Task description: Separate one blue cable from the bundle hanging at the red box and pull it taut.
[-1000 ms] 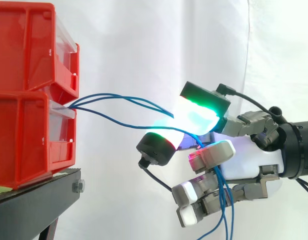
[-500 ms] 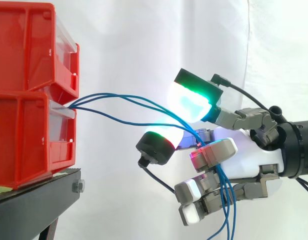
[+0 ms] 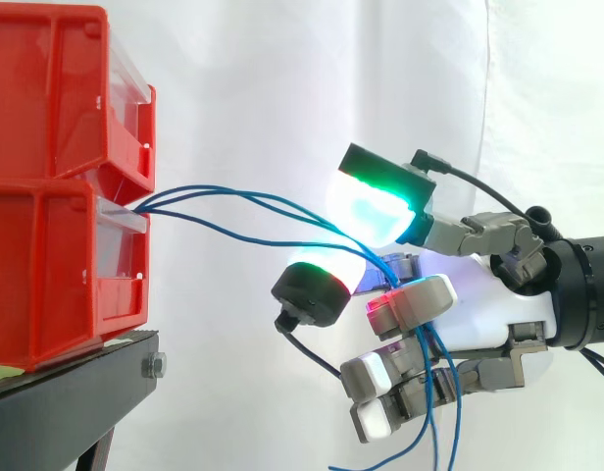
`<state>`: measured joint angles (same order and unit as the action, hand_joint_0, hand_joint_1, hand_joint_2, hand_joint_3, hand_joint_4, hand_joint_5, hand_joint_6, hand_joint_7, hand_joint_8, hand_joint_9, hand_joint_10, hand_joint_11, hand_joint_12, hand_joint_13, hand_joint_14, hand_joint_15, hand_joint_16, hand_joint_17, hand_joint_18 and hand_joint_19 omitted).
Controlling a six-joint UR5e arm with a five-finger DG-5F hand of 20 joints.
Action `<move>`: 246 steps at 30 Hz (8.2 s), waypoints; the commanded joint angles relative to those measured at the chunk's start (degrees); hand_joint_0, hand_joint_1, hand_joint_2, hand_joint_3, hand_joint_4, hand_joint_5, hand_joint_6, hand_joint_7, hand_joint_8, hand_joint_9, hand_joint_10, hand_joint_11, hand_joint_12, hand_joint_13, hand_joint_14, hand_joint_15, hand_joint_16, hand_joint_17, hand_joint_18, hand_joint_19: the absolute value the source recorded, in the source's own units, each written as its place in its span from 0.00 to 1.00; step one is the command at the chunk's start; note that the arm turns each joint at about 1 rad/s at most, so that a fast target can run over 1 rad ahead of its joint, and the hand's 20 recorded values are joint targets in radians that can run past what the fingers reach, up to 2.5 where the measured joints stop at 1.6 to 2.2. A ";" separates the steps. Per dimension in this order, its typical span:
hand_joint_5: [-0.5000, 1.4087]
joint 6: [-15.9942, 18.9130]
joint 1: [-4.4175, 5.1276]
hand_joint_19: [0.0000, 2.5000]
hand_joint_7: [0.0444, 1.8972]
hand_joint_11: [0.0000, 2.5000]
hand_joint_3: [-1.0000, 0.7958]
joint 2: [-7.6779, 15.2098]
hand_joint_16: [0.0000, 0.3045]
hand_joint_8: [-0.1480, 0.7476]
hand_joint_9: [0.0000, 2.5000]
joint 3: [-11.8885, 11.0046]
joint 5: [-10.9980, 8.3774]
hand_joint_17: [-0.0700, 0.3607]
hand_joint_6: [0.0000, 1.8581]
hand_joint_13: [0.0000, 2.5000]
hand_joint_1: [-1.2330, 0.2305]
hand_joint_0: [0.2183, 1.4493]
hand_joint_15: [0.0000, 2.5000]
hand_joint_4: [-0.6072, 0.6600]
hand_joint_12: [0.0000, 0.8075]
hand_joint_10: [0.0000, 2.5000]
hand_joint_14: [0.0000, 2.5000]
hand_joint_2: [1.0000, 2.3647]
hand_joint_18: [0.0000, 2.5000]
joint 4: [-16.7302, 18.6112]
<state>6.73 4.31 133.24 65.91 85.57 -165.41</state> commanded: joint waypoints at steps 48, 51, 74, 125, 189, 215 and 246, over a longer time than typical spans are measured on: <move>0.23 -0.49 0.09 0.29 0.60 0.39 0.34 -0.97 0.14 0.42 0.57 0.01 -0.05 0.38 0.40 0.37 0.43 0.30 0.30 0.41 0.41 0.01 0.01 0.01 0.24 -1.58; 0.24 -0.49 0.09 0.30 0.63 0.39 0.37 -0.97 0.14 0.42 0.57 0.01 -0.05 0.38 0.36 0.37 0.45 0.30 0.30 0.45 0.42 0.01 0.01 0.01 0.23 -1.41; 0.24 -0.40 0.18 0.29 0.75 0.39 0.28 -0.97 0.14 0.49 0.54 0.01 -0.14 0.39 0.27 0.37 0.42 0.28 0.29 0.50 0.43 0.01 0.01 0.00 0.24 -1.32; 0.18 -1.10 -0.62 0.26 0.48 0.47 0.28 -3.34 0.14 0.50 0.50 -4.12 0.12 0.39 0.49 0.36 0.25 0.37 0.29 0.51 0.42 0.01 0.01 0.00 0.25 -10.72; 0.18 -2.69 0.97 0.24 0.67 0.48 0.28 -3.16 0.13 0.49 0.50 1.59 -3.48 0.38 0.51 0.35 0.22 0.46 0.28 0.40 0.41 0.01 0.01 0.00 0.26 0.09; 0.21 -2.69 0.97 0.28 0.60 0.42 0.28 -3.16 0.14 0.46 0.54 1.68 -3.48 0.38 0.46 0.36 0.49 0.28 0.29 0.45 0.42 0.01 0.01 0.00 0.25 -0.44; 0.18 -3.13 1.76 0.25 0.67 0.49 0.28 -2.28 0.13 0.48 0.53 4.05 -4.80 0.37 0.51 0.38 0.23 0.45 0.30 0.38 0.40 0.01 0.01 0.00 0.28 3.60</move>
<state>3.52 5.96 130.62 70.00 80.87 -162.10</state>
